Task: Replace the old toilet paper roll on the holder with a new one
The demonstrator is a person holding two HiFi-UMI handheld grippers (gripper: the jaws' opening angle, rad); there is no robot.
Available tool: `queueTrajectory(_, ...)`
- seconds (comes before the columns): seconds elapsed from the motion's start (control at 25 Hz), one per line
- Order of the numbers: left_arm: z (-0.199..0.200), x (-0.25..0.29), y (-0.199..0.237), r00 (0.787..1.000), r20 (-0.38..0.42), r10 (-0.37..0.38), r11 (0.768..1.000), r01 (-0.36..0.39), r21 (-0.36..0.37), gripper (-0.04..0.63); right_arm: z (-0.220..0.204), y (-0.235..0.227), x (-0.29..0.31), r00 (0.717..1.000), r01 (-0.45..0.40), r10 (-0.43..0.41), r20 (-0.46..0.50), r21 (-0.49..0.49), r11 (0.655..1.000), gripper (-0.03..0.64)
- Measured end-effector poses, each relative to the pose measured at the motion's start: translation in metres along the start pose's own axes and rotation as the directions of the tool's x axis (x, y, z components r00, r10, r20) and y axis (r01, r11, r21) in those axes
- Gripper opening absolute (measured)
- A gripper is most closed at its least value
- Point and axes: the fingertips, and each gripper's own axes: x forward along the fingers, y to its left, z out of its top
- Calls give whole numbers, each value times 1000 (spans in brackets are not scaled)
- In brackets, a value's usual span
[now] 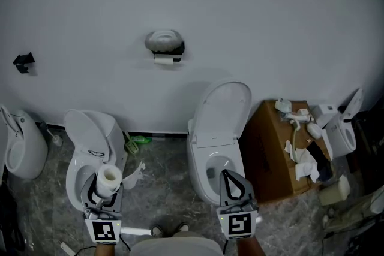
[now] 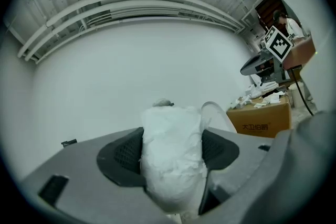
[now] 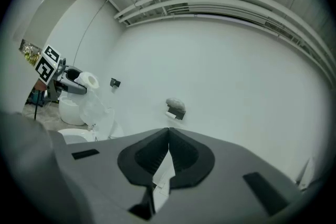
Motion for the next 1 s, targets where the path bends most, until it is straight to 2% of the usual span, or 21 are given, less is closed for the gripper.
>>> queueTrajectory(0.04,0,1,-1,1000,-3,4,1000,-4,-3,299,0,-2,2,1000,-10,10,-3,-15,1000,0)
queueTrajectory(0.16,3,4,-4,1000,-3,11,1000,-11,-10,299,-3,-8,7,999,-43,41,-34,-70,997,123)
queueTrajectory(0.32,6,11,-10,1000,-11,26,1000,-27,-12,299,-11,-17,16,996,-67,58,-63,-158,985,169)
queueTrajectory(0.44,9,16,-14,999,-20,44,999,-45,-21,299,-22,-20,25,993,-105,95,-72,-145,984,275)
queueTrajectory(0.52,11,17,-14,998,-24,65,997,-65,-34,299,-27,-21,30,991,-125,116,-71,-131,983,312)
queueTrajectory(0.68,14,20,-10,994,-18,106,994,-107,-38,299,-36,-24,36,988,-141,131,-81,-125,982,337)
queueTrajectory(0.8,13,29,-8,994,-28,103,995,-103,-11,299,-39,-27,46,985,-151,138,-101,-132,980,339)
queueTrajectory(1.0,-3,57,-3,995,-35,93,994,-95,-62,299,-42,-22,74,979,-181,163,-125,-147,972,339)
